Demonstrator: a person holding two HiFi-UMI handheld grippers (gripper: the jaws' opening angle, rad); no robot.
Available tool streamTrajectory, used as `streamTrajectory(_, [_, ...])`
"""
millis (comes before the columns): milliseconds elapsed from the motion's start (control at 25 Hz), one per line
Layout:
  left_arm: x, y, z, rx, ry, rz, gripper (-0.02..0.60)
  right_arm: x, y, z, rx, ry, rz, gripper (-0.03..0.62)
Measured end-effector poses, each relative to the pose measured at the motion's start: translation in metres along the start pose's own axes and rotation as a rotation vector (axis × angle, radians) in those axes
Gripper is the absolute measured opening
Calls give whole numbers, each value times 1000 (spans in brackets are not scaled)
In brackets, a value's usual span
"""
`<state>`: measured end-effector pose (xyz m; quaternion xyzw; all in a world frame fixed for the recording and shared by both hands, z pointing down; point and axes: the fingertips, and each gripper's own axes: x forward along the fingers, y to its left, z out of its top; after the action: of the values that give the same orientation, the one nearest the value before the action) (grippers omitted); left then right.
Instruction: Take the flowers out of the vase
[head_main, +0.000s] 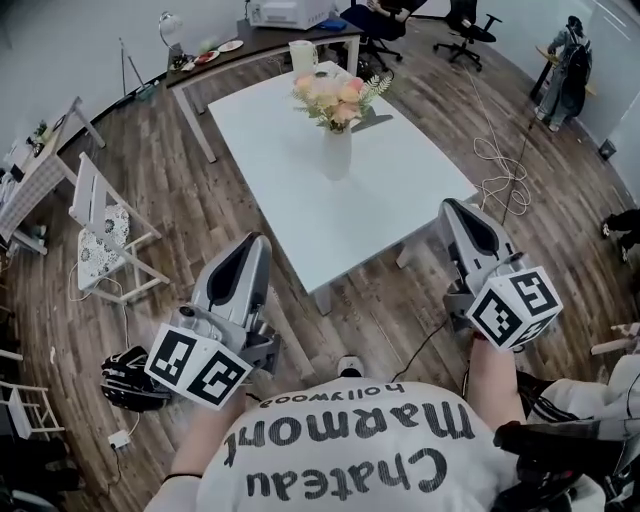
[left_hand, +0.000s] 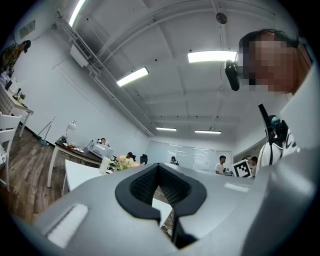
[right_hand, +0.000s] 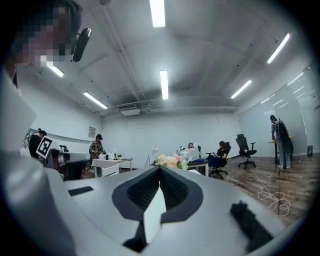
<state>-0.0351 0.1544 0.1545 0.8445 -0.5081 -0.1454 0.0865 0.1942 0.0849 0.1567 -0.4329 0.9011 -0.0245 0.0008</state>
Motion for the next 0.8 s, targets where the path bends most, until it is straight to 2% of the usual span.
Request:
streamTrajectory(200, [55, 4, -14, 8, -5, 9, 6, 24, -48, 0, 0, -5, 17, 15])
streamTrajectory(400, [91, 11, -30, 14, 15, 24, 5, 43, -78, -13, 19, 4, 40, 15])
streamTrajectory(800, [126, 40, -50, 22, 89, 52, 6, 95, -91, -44, 96, 47, 89, 15])
